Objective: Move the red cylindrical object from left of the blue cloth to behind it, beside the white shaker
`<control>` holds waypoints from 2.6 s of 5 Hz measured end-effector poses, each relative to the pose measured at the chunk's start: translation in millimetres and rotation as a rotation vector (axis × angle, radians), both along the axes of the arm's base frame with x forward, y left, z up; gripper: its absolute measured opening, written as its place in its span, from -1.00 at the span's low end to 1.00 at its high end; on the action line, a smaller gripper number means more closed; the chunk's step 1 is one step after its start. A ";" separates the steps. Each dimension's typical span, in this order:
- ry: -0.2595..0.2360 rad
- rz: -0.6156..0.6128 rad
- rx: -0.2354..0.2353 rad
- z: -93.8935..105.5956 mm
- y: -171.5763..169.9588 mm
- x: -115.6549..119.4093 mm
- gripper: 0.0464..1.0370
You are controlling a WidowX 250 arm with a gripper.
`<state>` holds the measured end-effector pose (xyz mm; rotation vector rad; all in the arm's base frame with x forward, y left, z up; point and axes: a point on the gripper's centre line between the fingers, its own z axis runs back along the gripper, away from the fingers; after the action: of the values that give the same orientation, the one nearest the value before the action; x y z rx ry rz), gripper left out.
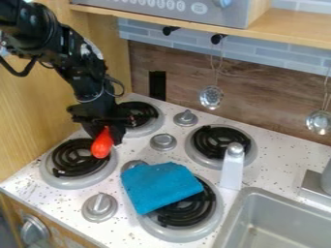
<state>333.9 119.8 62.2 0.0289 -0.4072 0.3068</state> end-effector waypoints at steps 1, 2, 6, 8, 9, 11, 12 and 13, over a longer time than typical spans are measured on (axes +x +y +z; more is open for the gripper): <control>0.002 -0.031 -0.018 -2.3 -15.1 2.5 0.03; -0.005 -0.093 -0.028 0.7 -44.0 12.8 0.03; 0.014 -0.199 -0.049 -19.6 -106.7 74.1 0.03; 0.028 -0.276 -0.010 -31.7 -104.7 101.7 0.03; 0.040 -0.448 0.018 -32.8 -109.5 110.2 0.03; 0.120 -0.758 0.067 -41.1 -112.4 112.4 0.16; 0.113 -0.774 0.104 -44.7 -102.6 112.5 0.77; 0.127 -0.760 0.096 -60.6 -94.2 97.6 0.94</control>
<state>431.5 25.5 1.7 -0.0142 -0.2816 -0.4626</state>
